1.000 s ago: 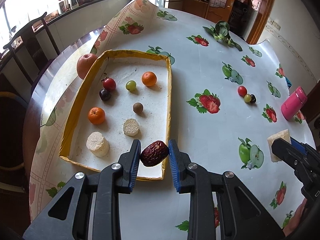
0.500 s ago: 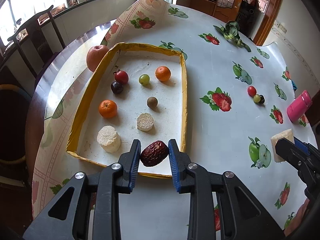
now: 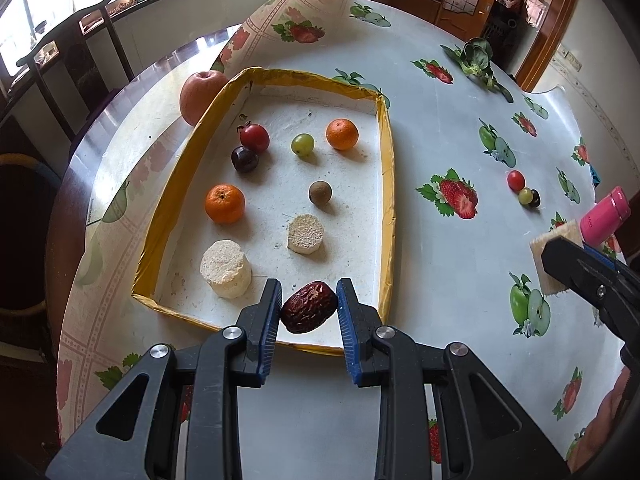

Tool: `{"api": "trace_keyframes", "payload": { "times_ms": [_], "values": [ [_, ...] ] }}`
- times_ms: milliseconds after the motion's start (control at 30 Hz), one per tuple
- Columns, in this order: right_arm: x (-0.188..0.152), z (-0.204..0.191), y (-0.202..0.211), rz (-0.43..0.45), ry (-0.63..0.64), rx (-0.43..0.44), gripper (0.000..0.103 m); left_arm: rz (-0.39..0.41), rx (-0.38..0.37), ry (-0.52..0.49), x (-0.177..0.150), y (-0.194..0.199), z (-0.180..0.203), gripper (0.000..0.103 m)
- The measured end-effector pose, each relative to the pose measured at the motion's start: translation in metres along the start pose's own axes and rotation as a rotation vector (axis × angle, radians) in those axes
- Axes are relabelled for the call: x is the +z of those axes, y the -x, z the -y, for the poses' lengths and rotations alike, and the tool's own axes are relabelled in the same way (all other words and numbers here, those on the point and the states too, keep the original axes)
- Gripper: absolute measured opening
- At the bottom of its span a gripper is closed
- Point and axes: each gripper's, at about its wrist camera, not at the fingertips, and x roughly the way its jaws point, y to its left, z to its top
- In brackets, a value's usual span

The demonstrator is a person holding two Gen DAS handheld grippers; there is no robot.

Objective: Organize fruits
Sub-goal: 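Carry the date and cheese cube in both grippers over the tray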

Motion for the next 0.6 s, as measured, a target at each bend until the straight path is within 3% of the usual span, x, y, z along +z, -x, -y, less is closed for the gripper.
{"api": "trace_keyframes", "payload": {
  "times_ms": [233, 600],
  "values": [
    [0.036, -0.015, -0.04, -0.025, 0.025, 0.056, 0.035, -0.034, -0.029, 0.048, 0.0, -0.014, -0.013, 0.026],
    [0.07, -0.027, -0.119, -0.099, 0.051, 0.073, 0.036, -0.048, -0.058, 0.085, 0.015, -0.037, -0.023, 0.026]
  ]
}}
